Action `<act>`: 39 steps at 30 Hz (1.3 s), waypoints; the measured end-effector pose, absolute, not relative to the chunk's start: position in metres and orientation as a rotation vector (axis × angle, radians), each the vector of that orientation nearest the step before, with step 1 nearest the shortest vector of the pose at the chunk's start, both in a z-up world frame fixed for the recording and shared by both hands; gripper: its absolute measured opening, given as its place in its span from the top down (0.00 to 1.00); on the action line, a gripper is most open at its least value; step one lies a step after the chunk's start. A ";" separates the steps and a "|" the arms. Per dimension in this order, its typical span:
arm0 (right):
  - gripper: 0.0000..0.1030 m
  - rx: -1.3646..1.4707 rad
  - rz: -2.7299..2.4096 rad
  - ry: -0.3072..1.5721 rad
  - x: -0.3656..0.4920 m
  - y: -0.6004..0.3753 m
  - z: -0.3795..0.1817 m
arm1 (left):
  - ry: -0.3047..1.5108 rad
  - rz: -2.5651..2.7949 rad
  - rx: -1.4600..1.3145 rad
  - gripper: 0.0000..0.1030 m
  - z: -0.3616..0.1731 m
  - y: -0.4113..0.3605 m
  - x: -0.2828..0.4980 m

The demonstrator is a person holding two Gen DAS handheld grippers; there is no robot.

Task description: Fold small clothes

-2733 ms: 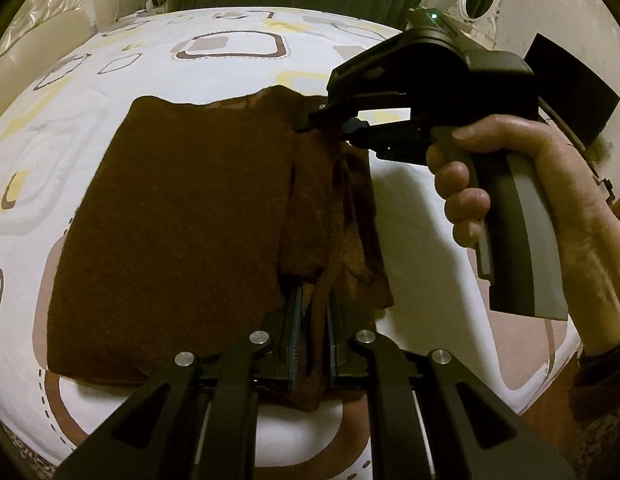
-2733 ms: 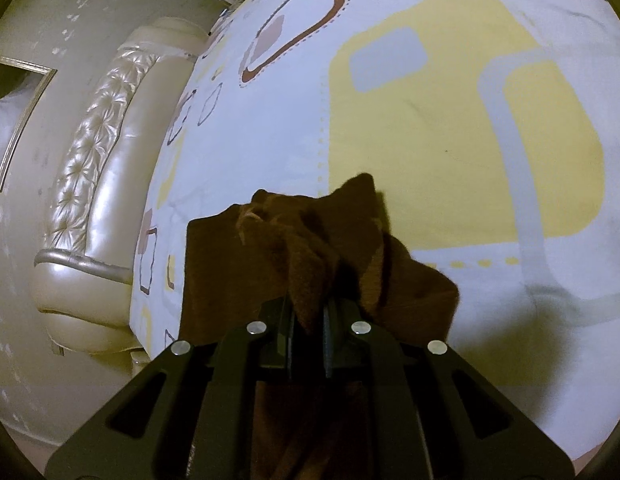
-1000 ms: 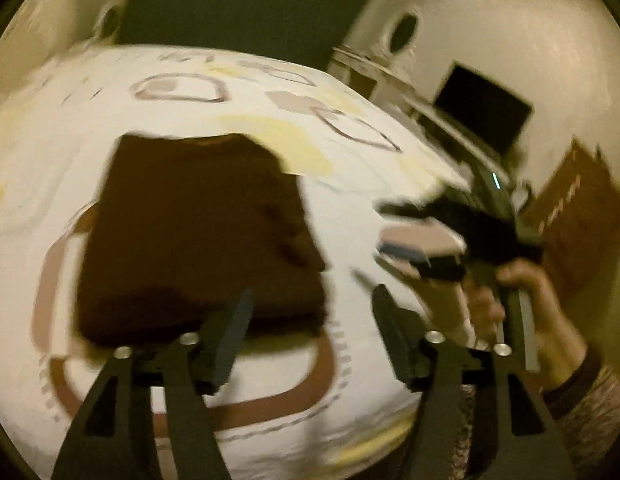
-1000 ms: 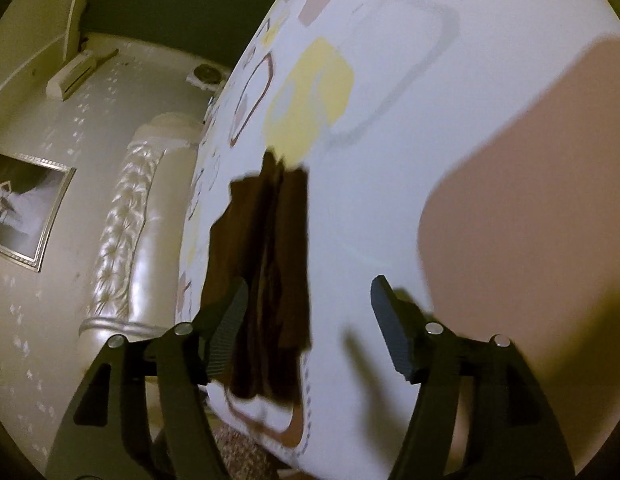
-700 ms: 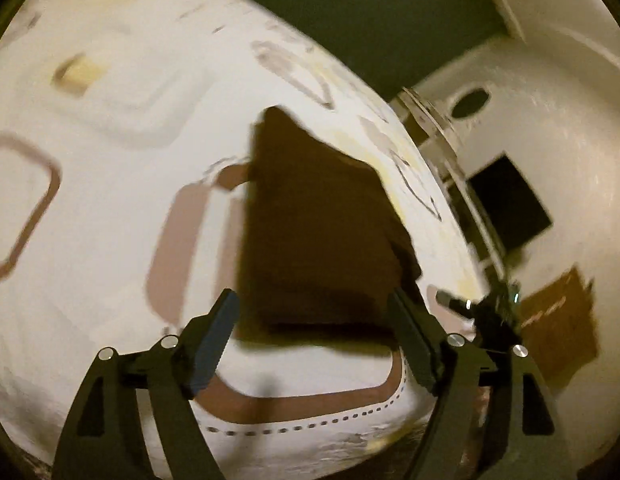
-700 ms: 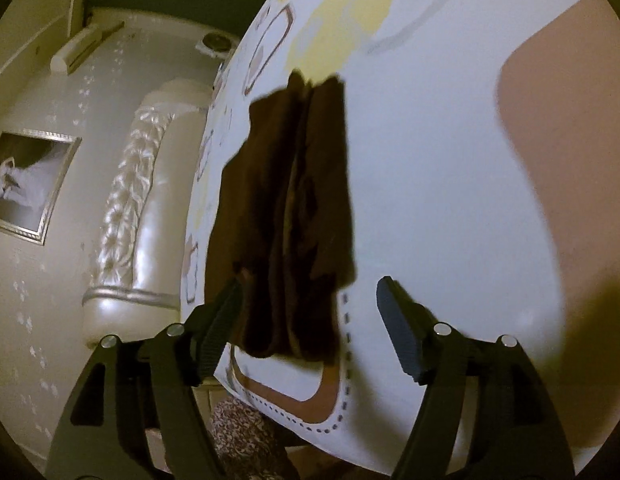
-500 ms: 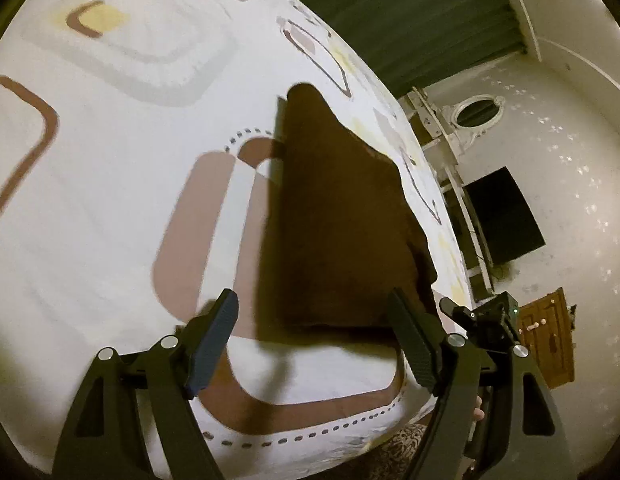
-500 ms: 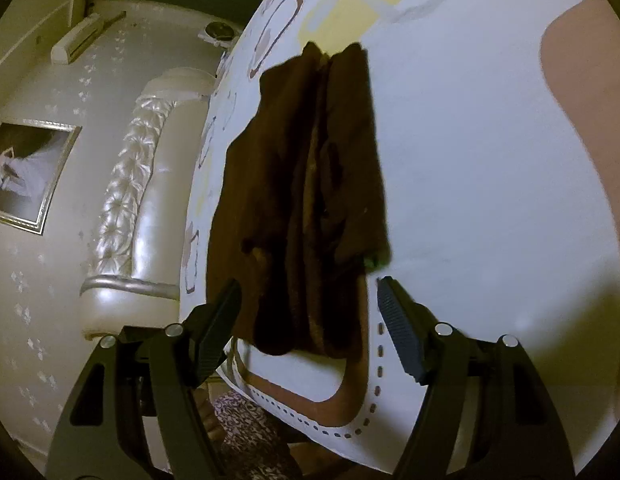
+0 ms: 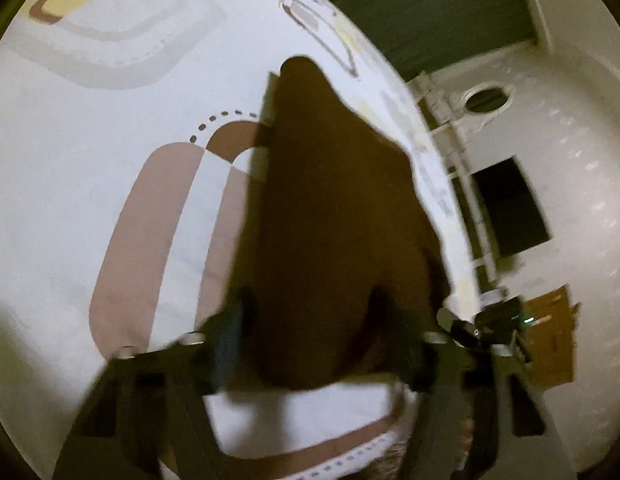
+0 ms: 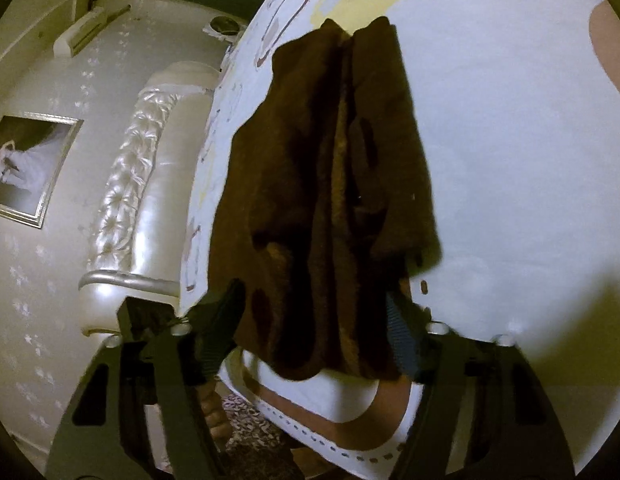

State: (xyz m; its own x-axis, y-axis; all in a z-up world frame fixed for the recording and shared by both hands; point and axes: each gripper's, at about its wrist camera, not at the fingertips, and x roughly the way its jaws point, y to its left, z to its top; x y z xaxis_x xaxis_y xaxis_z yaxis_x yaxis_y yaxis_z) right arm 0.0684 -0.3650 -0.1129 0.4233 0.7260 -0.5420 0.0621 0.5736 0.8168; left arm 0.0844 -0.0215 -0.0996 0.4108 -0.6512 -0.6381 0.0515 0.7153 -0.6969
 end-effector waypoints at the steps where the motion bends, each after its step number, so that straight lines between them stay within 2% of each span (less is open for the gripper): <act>1: 0.69 0.882 0.488 1.084 0.069 -0.364 -0.116 | 1.070 -0.472 -0.640 0.58 -0.100 -0.023 0.082; 2: 0.77 0.884 0.481 1.094 0.070 -0.364 -0.119 | 1.069 -0.463 -0.630 0.60 -0.099 -0.024 0.081; 5: 0.86 0.909 0.495 1.084 0.068 -0.372 -0.126 | 1.067 -0.455 -0.601 0.66 -0.098 -0.025 0.076; 7: 0.88 0.914 0.510 1.075 0.065 -0.376 -0.128 | 1.066 -0.453 -0.596 0.69 -0.097 -0.025 0.073; 19: 0.90 0.909 0.549 1.059 0.061 -0.380 -0.121 | 1.079 -0.402 -0.555 0.75 -0.086 -0.026 0.071; 32: 0.88 0.924 0.564 1.049 0.062 -0.381 -0.126 | 1.072 -0.410 -0.520 0.73 -0.090 -0.031 0.074; 33: 0.85 0.930 0.569 1.049 0.061 -0.382 -0.125 | 1.070 -0.417 -0.519 0.71 -0.089 -0.030 0.074; 34: 0.78 0.937 0.571 1.047 0.061 -0.386 -0.125 | 1.065 -0.432 -0.519 0.69 -0.088 -0.028 0.074; 35: 0.66 0.946 0.571 1.044 0.061 -0.389 -0.124 | 1.059 -0.446 -0.529 0.66 -0.088 -0.026 0.074; 36: 0.59 0.961 0.575 1.032 0.060 -0.395 -0.120 | 1.055 -0.459 -0.544 0.60 -0.088 -0.022 0.074; 37: 0.45 0.970 0.577 1.019 0.059 -0.400 -0.116 | 1.048 -0.467 -0.562 0.51 -0.088 -0.015 0.075; 38: 0.34 0.972 0.575 1.002 0.058 -0.405 -0.111 | 1.039 -0.465 -0.573 0.47 -0.087 -0.010 0.076; 39: 0.30 0.958 0.560 0.976 0.058 -0.412 -0.103 | 1.028 -0.463 -0.586 0.43 -0.087 -0.005 0.078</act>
